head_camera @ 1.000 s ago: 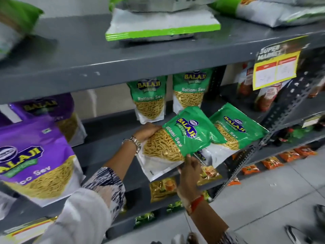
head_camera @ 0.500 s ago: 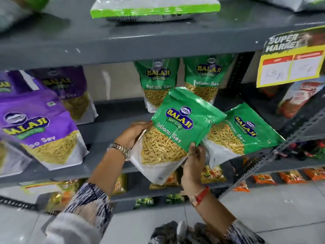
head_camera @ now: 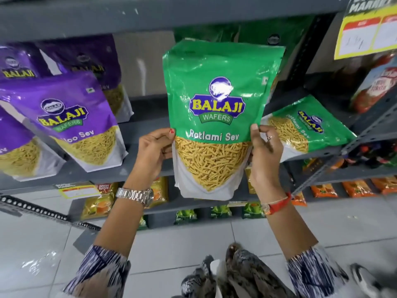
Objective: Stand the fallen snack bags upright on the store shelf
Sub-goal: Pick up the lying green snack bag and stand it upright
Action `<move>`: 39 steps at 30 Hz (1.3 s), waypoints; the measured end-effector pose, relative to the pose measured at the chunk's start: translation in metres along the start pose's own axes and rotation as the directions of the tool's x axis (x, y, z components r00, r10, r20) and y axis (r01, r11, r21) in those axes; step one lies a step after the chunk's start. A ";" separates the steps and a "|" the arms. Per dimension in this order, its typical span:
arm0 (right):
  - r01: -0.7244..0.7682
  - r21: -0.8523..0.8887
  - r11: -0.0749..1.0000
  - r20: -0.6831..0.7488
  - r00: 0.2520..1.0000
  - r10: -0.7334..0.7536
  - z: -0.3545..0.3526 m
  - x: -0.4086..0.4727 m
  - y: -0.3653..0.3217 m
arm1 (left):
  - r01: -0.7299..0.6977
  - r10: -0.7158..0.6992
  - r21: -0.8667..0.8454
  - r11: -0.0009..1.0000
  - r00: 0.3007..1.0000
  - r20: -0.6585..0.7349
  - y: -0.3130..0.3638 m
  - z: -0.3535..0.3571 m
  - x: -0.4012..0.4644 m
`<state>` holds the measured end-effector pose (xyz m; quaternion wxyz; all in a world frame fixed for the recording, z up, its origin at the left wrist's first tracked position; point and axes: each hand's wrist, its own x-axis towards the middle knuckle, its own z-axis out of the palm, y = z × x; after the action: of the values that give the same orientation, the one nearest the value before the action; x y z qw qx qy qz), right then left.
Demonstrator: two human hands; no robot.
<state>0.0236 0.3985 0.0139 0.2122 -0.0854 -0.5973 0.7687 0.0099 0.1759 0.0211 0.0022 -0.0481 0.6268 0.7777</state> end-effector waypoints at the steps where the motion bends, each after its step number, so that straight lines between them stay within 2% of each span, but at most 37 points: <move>1: -0.001 0.006 1.000 0.002 1.000 0.001 0.000 -0.005 -0.001 | -0.009 0.009 0.000 1.000 1.000 0.001 0.000 -0.002 -0.004; 5: -0.001 -0.005 1.000 0.017 1.000 0.001 0.008 -0.013 -0.007 | -0.024 0.025 0.013 1.000 0.999 -0.045 0.004 -0.003 -0.007; 11: 0.011 -0.072 0.997 0.123 0.992 -0.002 0.039 0.023 -0.014 | -0.073 0.075 0.017 0.997 0.975 -0.207 0.011 0.004 0.026; 20: -0.032 -0.165 0.986 0.266 0.961 0.076 0.058 0.074 0.000 | -0.107 0.131 0.103 0.989 0.954 -0.268 0.004 0.005 0.078; 25: -0.051 -0.243 0.969 0.326 0.936 0.131 0.051 0.078 0.024 | -0.068 0.108 0.145 0.987 0.950 -0.293 -0.024 -0.003 0.080; 28: -0.042 -0.246 0.968 0.341 0.932 0.127 0.049 0.078 0.028 | -0.106 0.162 0.172 0.979 0.921 -0.354 -0.032 -0.001 0.076; 30: -0.043 -0.233 0.971 0.317 0.941 0.117 0.047 0.078 0.026 | -0.176 0.247 0.194 0.965 0.861 -0.445 -0.036 0.005 0.073; 32: -0.027 -0.193 0.981 0.270 0.960 0.080 0.039 0.076 0.022 | -0.278 0.368 0.242 0.930 0.733 -0.572 -0.041 0.016 0.066; 34: 0.015 -0.140 0.990 0.188 0.982 0.012 0.022 0.073 0.017 | -0.367 0.471 0.300 0.880 0.609 -0.638 -0.044 0.034 0.057; 35: 0.042 -0.120 0.992 0.123 0.992 -0.027 0.010 0.073 0.015 | -0.406 0.507 0.310 0.860 0.597 -0.622 -0.045 0.045 0.053; 37: 0.069 -0.114 0.991 -0.044 0.996 -0.075 -0.017 0.072 0.010 | -0.475 0.534 0.263 0.840 0.636 -0.557 -0.044 0.072 0.047; 39: 0.067 -0.140 0.988 -0.234 0.967 -0.099 -0.049 0.072 0.007 | -0.552 0.599 0.255 0.794 0.641 -0.479 -0.042 0.107 0.045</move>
<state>-0.0238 0.4713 0.0026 0.3090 -0.1664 -0.6194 0.7023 -0.0398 0.2867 -0.0010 -0.4188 -0.0618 0.6163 0.6641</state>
